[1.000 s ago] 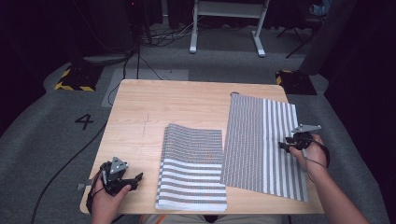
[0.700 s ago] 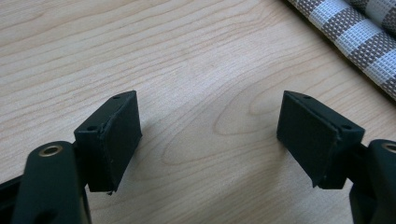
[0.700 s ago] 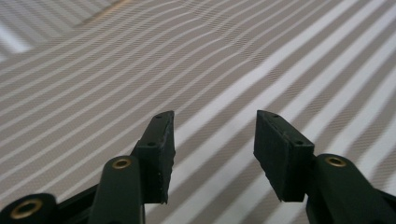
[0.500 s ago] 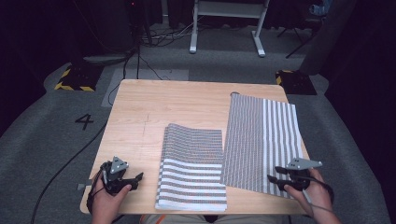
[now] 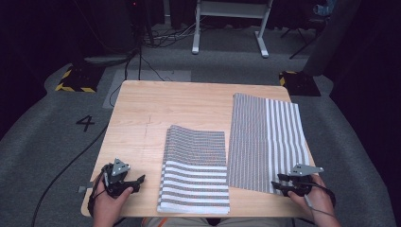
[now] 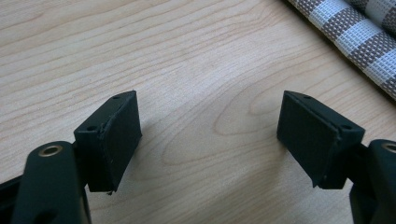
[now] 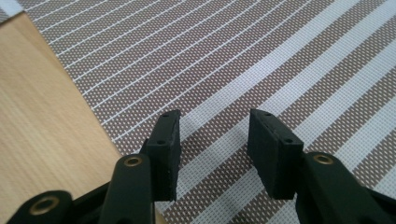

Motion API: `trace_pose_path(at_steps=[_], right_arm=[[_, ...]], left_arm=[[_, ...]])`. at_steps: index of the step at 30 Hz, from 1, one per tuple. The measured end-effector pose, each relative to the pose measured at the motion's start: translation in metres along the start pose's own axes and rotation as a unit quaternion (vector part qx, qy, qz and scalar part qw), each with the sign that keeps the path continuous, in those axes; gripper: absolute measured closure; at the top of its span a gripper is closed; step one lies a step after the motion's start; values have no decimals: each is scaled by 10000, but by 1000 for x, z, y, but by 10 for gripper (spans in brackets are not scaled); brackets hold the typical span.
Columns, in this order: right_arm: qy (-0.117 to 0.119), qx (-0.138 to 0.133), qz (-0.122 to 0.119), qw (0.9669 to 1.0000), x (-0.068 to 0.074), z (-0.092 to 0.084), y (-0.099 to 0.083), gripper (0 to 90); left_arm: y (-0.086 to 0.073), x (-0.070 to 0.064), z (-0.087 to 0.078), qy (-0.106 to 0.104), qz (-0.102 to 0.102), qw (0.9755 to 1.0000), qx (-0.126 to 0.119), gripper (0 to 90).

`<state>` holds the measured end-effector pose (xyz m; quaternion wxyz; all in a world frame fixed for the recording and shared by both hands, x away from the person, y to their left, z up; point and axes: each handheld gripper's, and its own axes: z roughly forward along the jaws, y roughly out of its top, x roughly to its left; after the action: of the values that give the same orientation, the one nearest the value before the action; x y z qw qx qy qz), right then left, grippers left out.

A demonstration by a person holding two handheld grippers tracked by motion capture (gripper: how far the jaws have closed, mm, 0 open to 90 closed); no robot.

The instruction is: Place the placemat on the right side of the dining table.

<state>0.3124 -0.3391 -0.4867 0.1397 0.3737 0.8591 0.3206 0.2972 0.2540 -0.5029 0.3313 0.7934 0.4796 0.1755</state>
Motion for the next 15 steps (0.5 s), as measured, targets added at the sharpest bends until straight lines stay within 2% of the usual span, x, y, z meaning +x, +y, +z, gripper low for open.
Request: trace_pose_path(at_steps=[1,5,9,10,11,12,13,15], right_arm=[[0,0,0,10000,0,0,0,544],[-177,119,138,9997,-17,-3,-1,481],[-259,150,265,9992,-28,-5,-2,478],[-315,117,323,9989,-36,-6,-5,474],[-334,112,390,9986,-39,-7,-5,471],[-334,112,390,9986,-39,-7,-5,471],[-399,98,398,9984,-46,-8,-7,467],[-441,88,434,9980,-50,-8,-7,460]], left_arm=[[0,0,0,0,0,10000,0,219],[0,0,0,5,1,10000,-2,219],[0,0,0,2,-2,10000,0,219],[0,0,0,0,-1,10000,0,219],[0,0,0,3,0,10000,-1,219],[0,0,0,3,0,10000,-1,219],[0,0,0,9,1,10000,0,219],[0,0,0,2,-2,10000,-1,219]])
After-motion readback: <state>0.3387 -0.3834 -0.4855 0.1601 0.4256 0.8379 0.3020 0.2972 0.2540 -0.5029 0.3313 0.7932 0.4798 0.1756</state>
